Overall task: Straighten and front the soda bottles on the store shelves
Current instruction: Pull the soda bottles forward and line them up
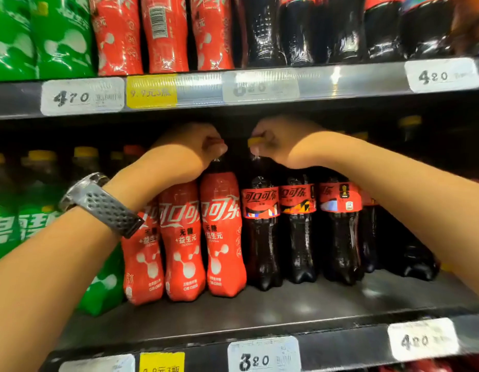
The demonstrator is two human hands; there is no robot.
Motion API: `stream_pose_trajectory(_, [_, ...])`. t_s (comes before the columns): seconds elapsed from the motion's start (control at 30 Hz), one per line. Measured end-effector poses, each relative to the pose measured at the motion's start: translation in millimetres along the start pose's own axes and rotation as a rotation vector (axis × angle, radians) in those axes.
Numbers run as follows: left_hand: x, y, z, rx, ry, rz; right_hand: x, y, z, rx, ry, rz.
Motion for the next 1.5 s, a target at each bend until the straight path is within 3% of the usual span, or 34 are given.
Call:
stream_pose_trajectory(0.47, [1, -6, -1, -0.075, 0.041, -0.049, -7, -3, 5, -0.110, 0.172, 0.013])
stream_pose_trajectory(0.7, [-19, -12, -1, -0.128, -0.009, 0.020, -8, -10, -4, -0.033, 0.172, -0.015])
stream_pose_trajectory(0.97, [-59, 0, 19, 0.013, -0.012, 0.079, -40, -21, -9, 0.075, -0.131, 0.064])
stream_pose_trajectory(1.5, [-54, -1, 25, -0.015, -0.061, 0.029, -46, -27, -16, 0.004, 0.088, 0.016])
Point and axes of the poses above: each hand's wrist, its own y-axis towards the middle knuckle, its own z-axis out of the palm, x = y × z, the point moved 6 cm from there along y, towards the middle knuckle, and after that the axes turned 14 degrees about -z, right-handed, at the moved point
